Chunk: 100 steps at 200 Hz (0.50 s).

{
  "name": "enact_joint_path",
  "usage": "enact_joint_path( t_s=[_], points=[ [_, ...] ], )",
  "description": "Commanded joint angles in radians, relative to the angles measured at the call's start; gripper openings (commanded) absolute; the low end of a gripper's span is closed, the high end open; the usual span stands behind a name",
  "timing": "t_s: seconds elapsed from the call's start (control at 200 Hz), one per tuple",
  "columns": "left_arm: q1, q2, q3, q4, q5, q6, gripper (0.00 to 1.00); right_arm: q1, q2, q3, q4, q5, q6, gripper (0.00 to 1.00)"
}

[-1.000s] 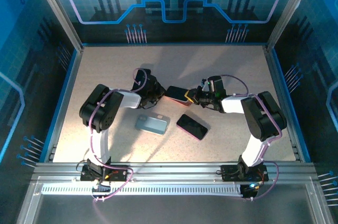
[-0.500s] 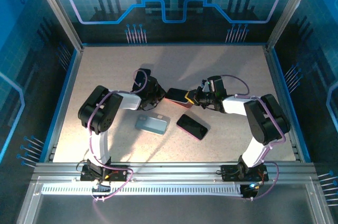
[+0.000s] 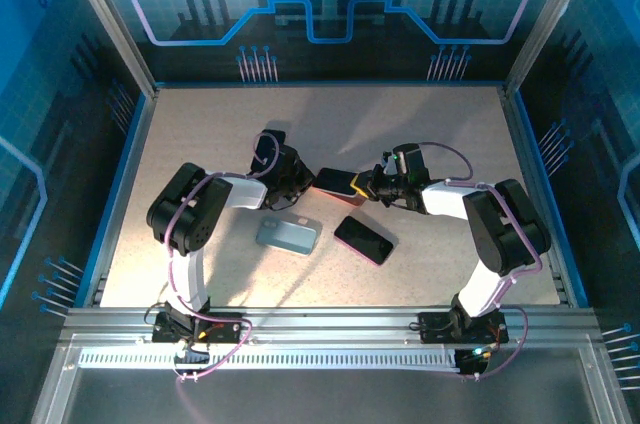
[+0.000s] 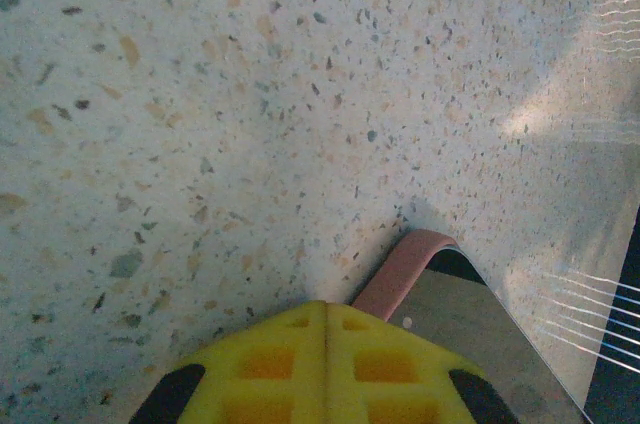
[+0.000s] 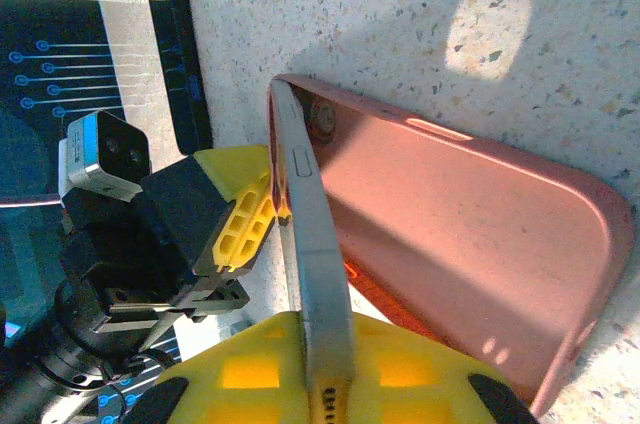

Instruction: Put the phone into the phone case

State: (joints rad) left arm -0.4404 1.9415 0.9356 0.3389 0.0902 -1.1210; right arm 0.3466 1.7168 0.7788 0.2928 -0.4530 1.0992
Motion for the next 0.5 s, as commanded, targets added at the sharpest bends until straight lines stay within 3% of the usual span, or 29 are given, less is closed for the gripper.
enact_joint_path(
  t_s=[0.0, 0.495],
  points=[
    [-0.044, -0.020, -0.018, -0.047, 0.077, 0.000, 0.00, 0.015, 0.046, -0.017, -0.061, 0.033, -0.010, 0.00],
    [-0.053, -0.013, -0.008, -0.045, 0.079, -0.004, 0.00, 0.037, 0.165, 0.036, -0.051, 0.038, -0.042, 0.00]
  ],
)
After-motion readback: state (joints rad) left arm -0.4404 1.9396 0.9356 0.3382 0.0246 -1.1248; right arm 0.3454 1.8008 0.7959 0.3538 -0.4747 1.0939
